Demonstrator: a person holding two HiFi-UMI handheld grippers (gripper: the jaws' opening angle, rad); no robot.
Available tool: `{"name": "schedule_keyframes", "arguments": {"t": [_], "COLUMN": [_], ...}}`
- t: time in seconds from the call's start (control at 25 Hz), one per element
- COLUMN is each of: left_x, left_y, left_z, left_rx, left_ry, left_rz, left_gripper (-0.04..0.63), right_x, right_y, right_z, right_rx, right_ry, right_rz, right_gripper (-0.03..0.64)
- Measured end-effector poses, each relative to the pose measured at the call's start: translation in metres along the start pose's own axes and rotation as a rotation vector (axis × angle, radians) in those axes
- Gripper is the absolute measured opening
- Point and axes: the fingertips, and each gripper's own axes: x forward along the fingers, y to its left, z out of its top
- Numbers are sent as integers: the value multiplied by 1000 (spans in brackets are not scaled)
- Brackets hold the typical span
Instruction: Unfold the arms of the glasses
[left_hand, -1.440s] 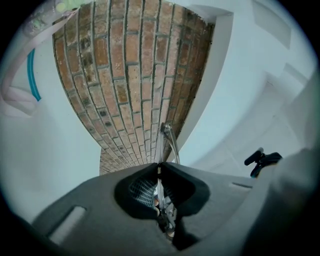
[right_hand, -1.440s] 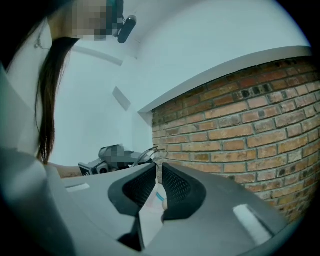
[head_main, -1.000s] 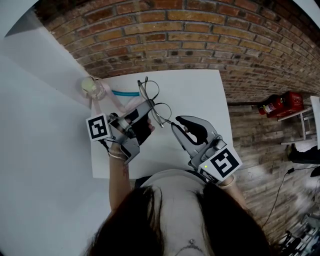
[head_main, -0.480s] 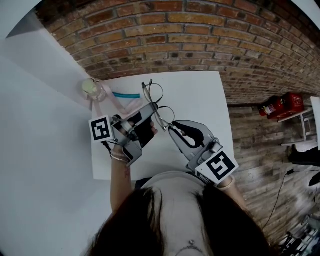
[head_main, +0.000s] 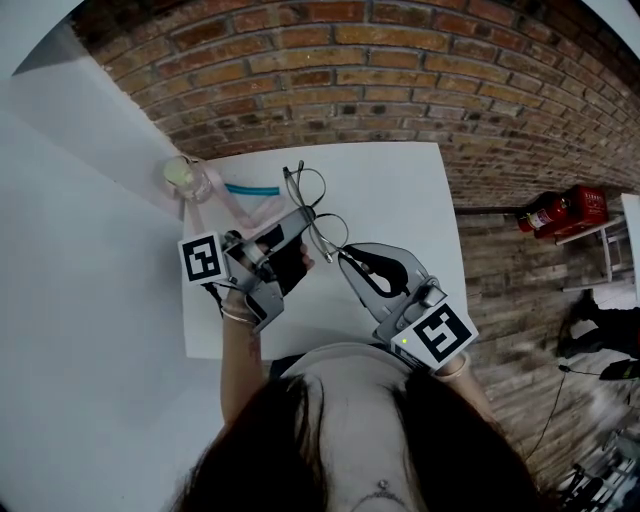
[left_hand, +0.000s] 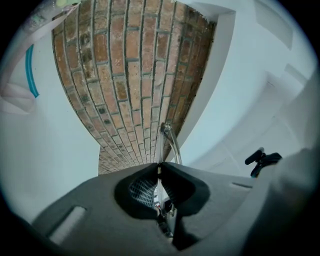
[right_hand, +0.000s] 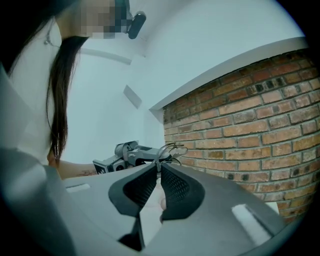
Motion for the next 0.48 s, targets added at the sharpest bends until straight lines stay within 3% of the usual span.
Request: {"name": "schedule_keyframes", "arguments": {"t": [0.48], "left_x": [-3], "left_y": [7], "left_z": [-5], "left_rx": [-20], "left_ry": [-6], "left_rz": [13], "left_gripper": [23], "right_x": [-4], "right_y": [4], "right_z": [17], "right_rx": [14], "right_ry": [-40], "right_rz": [53], "right_gripper": [28]}}
